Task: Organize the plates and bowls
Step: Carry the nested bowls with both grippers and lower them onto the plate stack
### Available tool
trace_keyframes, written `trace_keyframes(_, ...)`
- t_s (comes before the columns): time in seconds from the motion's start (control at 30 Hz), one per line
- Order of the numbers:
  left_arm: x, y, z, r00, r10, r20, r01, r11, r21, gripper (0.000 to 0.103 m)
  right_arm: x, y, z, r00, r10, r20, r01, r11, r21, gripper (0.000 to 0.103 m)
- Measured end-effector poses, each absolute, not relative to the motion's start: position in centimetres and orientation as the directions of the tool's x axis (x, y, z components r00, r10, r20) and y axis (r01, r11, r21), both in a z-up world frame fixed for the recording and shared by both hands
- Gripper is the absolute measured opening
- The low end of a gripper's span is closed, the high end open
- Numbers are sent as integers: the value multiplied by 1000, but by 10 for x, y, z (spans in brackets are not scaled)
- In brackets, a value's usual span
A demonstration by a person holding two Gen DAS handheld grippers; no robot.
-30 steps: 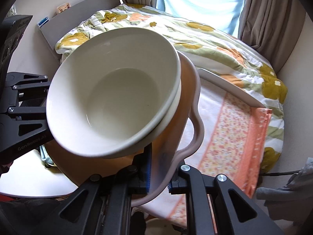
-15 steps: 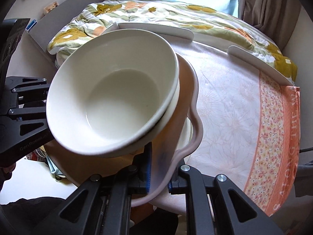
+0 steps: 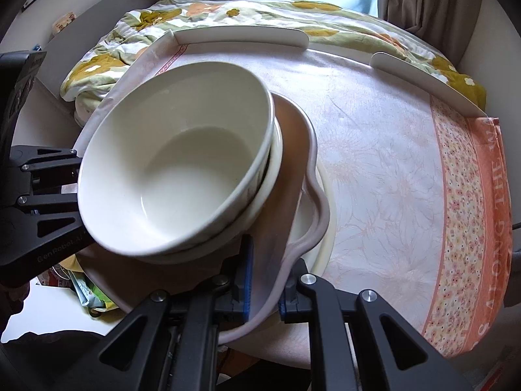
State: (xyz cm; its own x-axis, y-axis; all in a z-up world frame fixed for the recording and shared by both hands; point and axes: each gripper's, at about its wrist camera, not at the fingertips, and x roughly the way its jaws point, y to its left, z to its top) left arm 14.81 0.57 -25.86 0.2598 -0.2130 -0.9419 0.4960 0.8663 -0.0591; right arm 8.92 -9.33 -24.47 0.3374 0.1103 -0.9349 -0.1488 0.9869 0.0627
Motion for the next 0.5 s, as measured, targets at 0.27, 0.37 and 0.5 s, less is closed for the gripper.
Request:
trace_keyframes(0.27, 141, 8, -260, 294, -218, -931, 482, 875, -53, 11, 84, -94, -247, 344, 124, -931, -101, 990, 95, 12)
trace_keyframes(0.37, 140, 9, -260, 292, -219, -931, 463, 884, -62, 11, 83, -97, -247, 349, 134, -928, -62, 991, 120, 12)
trace_keyframes(0.5, 137, 9, -257, 295, -207, -933, 447, 893, -57, 11, 81, -98, -244, 354, 126, -927, -38, 992, 121, 12)
